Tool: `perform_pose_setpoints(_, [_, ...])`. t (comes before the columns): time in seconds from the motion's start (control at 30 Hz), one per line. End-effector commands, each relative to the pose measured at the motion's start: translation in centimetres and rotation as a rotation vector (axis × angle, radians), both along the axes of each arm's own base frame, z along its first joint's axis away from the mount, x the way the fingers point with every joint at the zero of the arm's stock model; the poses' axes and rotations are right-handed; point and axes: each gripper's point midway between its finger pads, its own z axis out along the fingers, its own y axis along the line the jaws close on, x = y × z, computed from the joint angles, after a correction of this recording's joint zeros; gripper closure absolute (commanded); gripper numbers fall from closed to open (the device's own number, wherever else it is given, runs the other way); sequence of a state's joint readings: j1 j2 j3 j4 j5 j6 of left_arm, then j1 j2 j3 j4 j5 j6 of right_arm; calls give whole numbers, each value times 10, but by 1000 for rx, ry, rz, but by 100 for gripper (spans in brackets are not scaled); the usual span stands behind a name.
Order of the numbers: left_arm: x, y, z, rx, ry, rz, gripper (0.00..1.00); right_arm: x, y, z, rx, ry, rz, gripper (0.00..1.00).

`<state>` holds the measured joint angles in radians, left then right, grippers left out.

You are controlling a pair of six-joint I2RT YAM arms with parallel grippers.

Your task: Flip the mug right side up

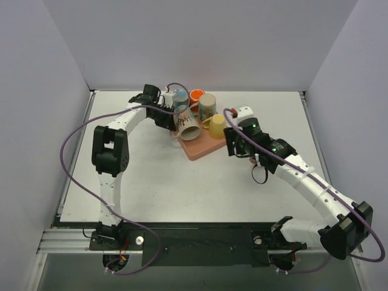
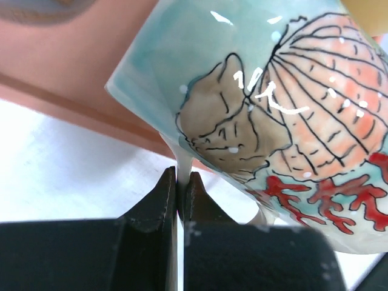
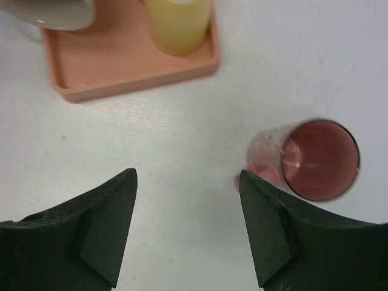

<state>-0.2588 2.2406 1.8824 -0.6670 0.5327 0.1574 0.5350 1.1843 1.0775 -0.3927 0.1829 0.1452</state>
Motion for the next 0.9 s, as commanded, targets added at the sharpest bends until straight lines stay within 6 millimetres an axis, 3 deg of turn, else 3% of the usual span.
perform_pose_setpoints(0.0, [-17,-26,102,-274,-8,76,100,30,74,39,-12,-212,186,37])
perform_pose_setpoints(0.03, [-23,-29,103,-297,25,90,100,33,94,49,14,-263,219,36])
perform_pose_setpoints(0.07, [-25,-30,102,-309,25,95,100,41,103,36,-28,-251,252,36])
perform_pose_setpoints(0.1, [-29,-31,101,-323,46,103,100,48,114,43,-9,-281,265,35])
perform_pose_setpoints(0.13, [-32,-31,98,-325,53,105,100,57,120,24,-30,-245,268,36])
perform_pose_setpoints(0.17, [-35,-32,97,-339,77,113,100,64,125,28,-15,-246,272,36])
perform_pose_setpoints(0.2, [-38,-30,94,-341,95,120,100,72,130,12,-29,-213,271,36])
perform_pose_setpoints(0.3, [-51,-33,99,-378,129,110,100,89,148,22,12,-246,293,36])
perform_pose_setpoints(0.47, [-68,-41,114,-469,158,85,100,104,163,29,61,-266,309,37])
perform_pose_setpoints(0.7, [-85,-53,128,-527,192,26,100,118,168,-2,55,-191,308,43])
perform_pose_setpoints(0.73, [-88,-54,131,-532,191,14,100,120,168,-2,57,-188,305,46])
perform_pose_setpoints(0.8, [-92,-56,133,-551,206,4,100,122,170,4,68,-197,306,63])
perform_pose_setpoints(0.83, [-93,-56,136,-556,201,-3,100,122,171,6,92,-192,289,79])
perform_pose_setpoints(0.87, [-94,-57,135,-557,206,-7,100,122,171,12,97,-202,286,87])
